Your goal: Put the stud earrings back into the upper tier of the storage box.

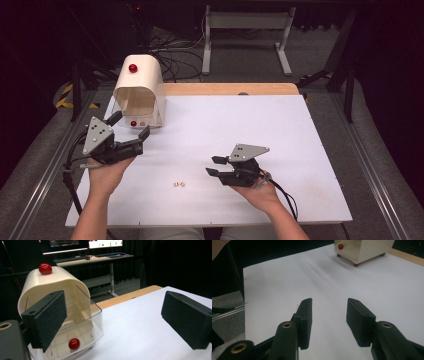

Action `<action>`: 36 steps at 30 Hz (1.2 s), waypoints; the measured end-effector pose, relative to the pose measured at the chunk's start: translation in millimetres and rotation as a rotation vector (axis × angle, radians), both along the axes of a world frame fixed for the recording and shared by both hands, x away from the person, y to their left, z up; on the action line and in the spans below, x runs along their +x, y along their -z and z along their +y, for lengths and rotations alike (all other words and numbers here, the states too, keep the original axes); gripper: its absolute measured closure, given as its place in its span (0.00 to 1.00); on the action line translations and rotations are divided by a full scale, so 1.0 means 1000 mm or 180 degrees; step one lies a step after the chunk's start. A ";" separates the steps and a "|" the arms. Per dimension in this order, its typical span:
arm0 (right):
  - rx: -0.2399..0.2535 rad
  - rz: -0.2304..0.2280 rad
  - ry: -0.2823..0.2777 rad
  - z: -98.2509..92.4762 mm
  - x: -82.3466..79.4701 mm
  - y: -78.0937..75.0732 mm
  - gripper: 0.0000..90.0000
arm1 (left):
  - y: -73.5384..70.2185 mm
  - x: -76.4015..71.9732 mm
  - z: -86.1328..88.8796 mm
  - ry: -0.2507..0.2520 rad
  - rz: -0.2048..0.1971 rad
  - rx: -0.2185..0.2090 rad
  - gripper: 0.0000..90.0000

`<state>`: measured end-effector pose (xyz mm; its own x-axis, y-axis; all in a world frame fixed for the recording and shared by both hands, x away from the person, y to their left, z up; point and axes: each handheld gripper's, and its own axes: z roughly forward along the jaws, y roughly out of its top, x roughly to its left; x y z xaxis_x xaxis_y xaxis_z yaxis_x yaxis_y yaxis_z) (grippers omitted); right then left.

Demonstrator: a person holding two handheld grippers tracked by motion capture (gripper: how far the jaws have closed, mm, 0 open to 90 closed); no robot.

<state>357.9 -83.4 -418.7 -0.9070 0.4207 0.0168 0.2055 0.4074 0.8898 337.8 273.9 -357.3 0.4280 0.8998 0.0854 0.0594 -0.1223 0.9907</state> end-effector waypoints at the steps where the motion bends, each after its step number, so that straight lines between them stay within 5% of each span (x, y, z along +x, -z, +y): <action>1: -0.0031 0.0000 -0.0034 0.004 -0.001 0.002 0.66 | 0.000 0.000 0.000 -0.0008 -0.0010 -0.0002 0.08; 36: -0.0378 0.0170 -0.0159 0.058 0.000 0.026 0.81 | 0.002 0.001 0.000 0.0057 0.0080 0.0035 0.08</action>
